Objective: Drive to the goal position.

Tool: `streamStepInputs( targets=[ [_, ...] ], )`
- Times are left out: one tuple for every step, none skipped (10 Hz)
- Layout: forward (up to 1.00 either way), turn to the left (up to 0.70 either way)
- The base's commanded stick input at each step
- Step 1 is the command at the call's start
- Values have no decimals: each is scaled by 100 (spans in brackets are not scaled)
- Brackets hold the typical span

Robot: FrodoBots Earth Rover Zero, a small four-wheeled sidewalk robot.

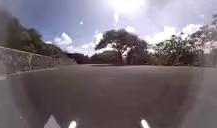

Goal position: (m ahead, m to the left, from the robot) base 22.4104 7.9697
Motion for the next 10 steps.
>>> streamStepInputs(
  targets=[
    [50,25],
    [50,25],
    [50,25],
    [50,25],
    [50,25],
    [50,25],
    [50,25],
    [50,0],
    [50,0],
    [50,0]
  ],
)
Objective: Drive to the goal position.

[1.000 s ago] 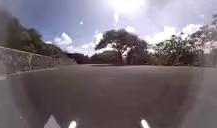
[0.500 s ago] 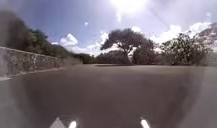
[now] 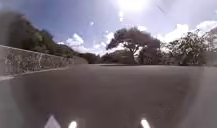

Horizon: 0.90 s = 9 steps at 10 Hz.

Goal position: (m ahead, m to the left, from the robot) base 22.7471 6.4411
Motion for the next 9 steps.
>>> streamStepInputs(
  targets=[
    [50,3],
    [50,12],
    [50,22],
    [50,25],
    [50,25],
    [50,25],
    [50,25],
    [50,25],
    [50,25]
  ],
)
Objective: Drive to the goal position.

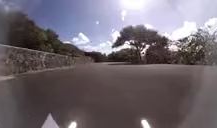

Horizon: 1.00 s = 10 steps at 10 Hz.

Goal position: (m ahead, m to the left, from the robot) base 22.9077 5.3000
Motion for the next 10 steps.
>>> streamStepInputs(
  targets=[
    [50,25],
    [50,25],
    [50,25],
    [50,25],
    [50,25],
    [50,0],
    [50,0],
    [50,0],
    [50,0],
    [50,0]
  ],
)
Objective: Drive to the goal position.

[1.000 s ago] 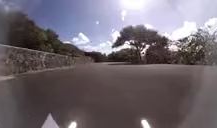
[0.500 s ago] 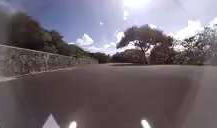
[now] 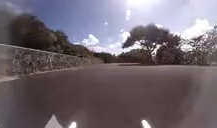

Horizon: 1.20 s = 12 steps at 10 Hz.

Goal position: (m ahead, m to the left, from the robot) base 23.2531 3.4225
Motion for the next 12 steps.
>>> streamStepInputs(
  targets=[
    [50,0],
    [50,0],
    [50,0],
    [50,0],
    [50,0],
    [50,0],
    [50,0],
    [50,0],
    [50,0],
    [50,0],
    [50,0],
    [50,0]
  ],
)
